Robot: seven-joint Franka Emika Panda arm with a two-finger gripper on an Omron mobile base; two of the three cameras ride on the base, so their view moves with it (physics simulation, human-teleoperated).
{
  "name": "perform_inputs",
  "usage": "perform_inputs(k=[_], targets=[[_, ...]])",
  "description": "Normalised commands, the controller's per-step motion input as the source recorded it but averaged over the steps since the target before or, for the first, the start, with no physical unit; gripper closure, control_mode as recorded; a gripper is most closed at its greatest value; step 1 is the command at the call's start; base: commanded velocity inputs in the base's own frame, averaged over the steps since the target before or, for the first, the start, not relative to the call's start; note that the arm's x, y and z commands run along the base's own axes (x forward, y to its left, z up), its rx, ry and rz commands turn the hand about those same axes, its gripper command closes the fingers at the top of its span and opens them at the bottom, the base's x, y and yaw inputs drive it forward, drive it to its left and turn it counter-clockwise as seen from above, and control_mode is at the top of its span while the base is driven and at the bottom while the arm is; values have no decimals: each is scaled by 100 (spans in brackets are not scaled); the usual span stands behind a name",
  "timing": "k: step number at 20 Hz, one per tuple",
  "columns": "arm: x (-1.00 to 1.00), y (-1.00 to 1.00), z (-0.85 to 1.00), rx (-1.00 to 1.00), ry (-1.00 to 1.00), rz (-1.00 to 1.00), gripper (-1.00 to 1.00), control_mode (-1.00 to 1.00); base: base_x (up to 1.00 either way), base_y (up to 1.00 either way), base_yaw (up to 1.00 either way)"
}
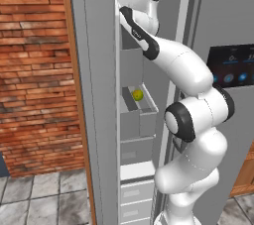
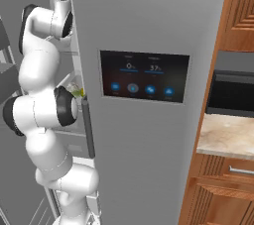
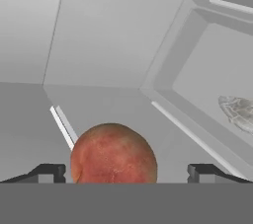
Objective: Take the pear and peach from the highest rack and move them to the second highest rack where the lemon wedge and fish are located, to maximize freezer space. Close the freezer door after rearranging.
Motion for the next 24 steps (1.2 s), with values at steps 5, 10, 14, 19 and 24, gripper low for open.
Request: perform_inputs(k=[5,10,14,19,24], targets=[[0,19,-32,0,2,1,-100,-100,0,0,0],[0,3,-25,2,-1,0,-100,-100,0,0,0],[0,4,-6,1,-8,0,-100,-100,0,0,0],[3,7,0,0,-10,7,-100,-100,0,0,0],[17,2,0,0,-7,9,-100,-100,0,0,0]])
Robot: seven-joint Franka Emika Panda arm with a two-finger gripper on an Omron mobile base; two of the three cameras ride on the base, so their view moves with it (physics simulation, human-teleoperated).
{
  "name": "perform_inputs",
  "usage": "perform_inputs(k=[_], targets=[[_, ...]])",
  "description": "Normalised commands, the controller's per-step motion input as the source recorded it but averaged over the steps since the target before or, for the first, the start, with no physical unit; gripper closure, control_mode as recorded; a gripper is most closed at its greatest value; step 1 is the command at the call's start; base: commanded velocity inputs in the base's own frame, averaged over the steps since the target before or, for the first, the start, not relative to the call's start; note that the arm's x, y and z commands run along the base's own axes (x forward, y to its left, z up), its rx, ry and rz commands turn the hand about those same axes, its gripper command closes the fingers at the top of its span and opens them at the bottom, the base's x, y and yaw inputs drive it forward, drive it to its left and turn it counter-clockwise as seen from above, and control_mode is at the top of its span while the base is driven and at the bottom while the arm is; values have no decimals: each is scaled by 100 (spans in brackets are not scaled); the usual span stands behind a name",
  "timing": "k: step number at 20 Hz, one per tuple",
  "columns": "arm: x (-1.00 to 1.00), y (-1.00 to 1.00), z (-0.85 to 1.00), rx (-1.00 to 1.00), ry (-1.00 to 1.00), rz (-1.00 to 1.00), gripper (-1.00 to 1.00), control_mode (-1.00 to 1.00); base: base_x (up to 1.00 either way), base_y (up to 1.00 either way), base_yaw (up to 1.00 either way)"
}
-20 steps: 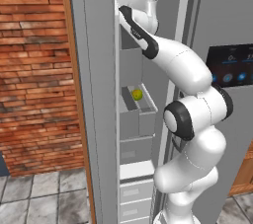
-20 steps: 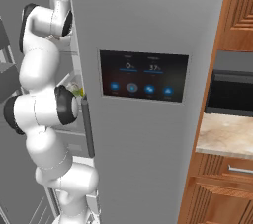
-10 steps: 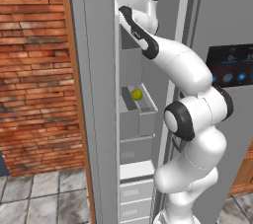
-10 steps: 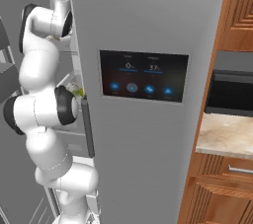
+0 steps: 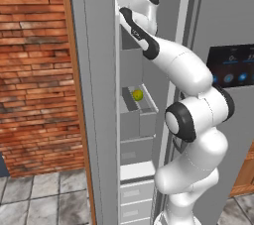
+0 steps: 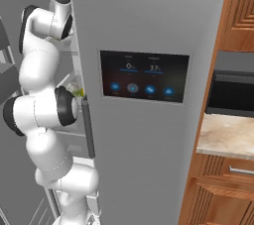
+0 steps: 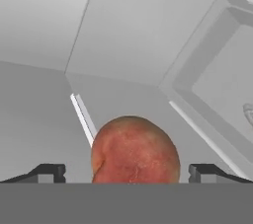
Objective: Take the pear and peach from the highest rack and move them to the second highest rack where the lemon wedge and fish are located, to maximize freezer space. Close the freezer door after rearranging.
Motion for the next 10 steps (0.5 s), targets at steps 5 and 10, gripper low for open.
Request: perform_inputs(k=[5,10], targets=[[30,0,-5,-1,-1,7,-100,-100,0,0,0],[25,0,-21,-8,7,5,-100,-100,0,0,0]])
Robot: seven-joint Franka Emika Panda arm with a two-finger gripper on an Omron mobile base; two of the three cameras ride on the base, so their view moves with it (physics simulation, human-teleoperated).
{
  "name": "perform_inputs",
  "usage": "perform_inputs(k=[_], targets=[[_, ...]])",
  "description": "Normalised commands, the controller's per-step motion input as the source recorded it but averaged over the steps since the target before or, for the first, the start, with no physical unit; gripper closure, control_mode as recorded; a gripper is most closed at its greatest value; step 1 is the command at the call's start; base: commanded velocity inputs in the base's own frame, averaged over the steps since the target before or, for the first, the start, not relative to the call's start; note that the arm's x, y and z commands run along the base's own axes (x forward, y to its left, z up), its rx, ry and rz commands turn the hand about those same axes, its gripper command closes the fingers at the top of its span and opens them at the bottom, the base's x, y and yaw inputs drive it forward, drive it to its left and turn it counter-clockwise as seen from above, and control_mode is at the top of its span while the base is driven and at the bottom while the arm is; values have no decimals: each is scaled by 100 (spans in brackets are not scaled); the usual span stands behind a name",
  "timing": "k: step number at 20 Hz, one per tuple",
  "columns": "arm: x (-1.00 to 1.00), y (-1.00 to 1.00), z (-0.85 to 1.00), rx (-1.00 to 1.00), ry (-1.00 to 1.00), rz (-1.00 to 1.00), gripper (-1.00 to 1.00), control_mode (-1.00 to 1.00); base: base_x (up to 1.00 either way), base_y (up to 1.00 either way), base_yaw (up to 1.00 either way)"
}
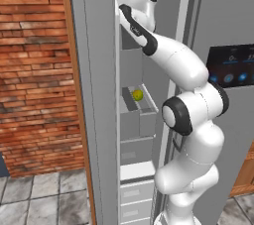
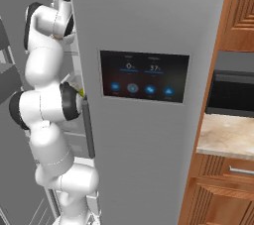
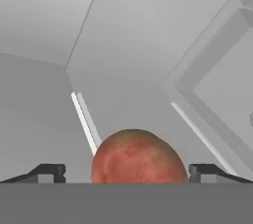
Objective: Take the pear and peach from the highest rack and move them to the second highest rack where the lemon wedge and fish are located, to maximize freezer space. Close the freezer door after rearranging.
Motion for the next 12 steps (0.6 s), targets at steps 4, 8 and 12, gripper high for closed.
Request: perform_inputs(k=[4,8,12], targets=[[4,1,-32,-13,3,6,-100,-100,0,0,0],[0,9,-36,-12,0,6,-100,-100,0,0,0],[-2,0,-25,-8,0,6,100,-100,0,0,0]])
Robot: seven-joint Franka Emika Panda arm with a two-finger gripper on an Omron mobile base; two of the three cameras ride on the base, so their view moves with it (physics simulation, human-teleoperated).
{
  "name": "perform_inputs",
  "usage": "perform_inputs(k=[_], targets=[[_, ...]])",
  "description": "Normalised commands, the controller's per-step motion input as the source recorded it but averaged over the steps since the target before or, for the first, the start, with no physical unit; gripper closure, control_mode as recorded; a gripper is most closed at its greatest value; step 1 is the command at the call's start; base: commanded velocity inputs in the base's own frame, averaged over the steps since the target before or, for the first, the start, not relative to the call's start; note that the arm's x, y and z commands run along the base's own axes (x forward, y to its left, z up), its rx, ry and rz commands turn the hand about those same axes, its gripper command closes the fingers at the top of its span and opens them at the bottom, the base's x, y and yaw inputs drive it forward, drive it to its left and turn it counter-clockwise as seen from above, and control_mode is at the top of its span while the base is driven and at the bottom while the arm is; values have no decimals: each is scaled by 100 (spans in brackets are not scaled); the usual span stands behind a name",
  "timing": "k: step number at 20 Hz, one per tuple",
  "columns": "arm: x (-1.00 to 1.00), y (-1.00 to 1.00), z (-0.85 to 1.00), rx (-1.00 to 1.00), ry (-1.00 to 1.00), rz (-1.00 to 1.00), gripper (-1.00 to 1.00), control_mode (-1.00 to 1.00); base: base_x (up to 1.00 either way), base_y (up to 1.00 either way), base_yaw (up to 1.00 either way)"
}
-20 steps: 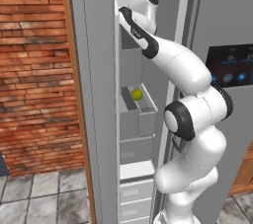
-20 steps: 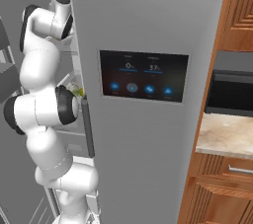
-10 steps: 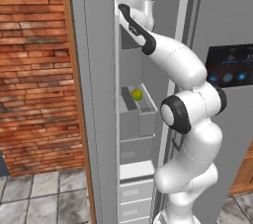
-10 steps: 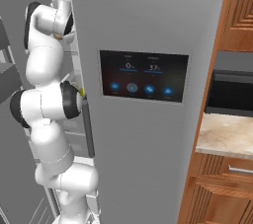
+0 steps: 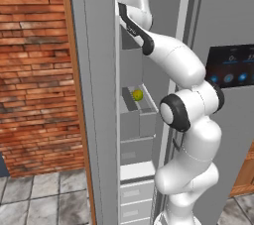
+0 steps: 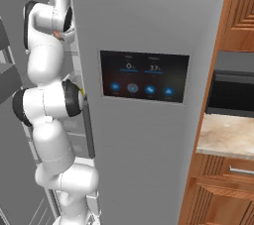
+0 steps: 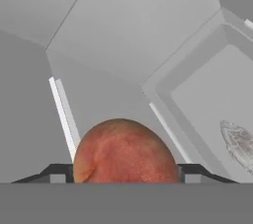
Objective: Take the pear and peach from the highest rack and move them to the second highest rack where the lemon wedge and fish are located, to maximize freezer space. Close the freezer door after rearranging.
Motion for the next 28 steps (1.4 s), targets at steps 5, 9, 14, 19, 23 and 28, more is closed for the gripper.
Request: perform_inputs(k=[5,9,14,19,23,28], targets=[[-34,-15,-12,-1,-1,2,100,-100,0,0,0],[-67,-24,-15,0,-5,0,100,-100,0,0,0],[-86,-27,-17,0,-8,0,100,-100,0,0,0],[-98,-26,-19,0,-9,0,100,-100,0,0,0],[-100,-16,-20,0,-8,0,100,-100,0,0,0],[-90,-24,-31,4,0,0,100,-100,0,0,0]])
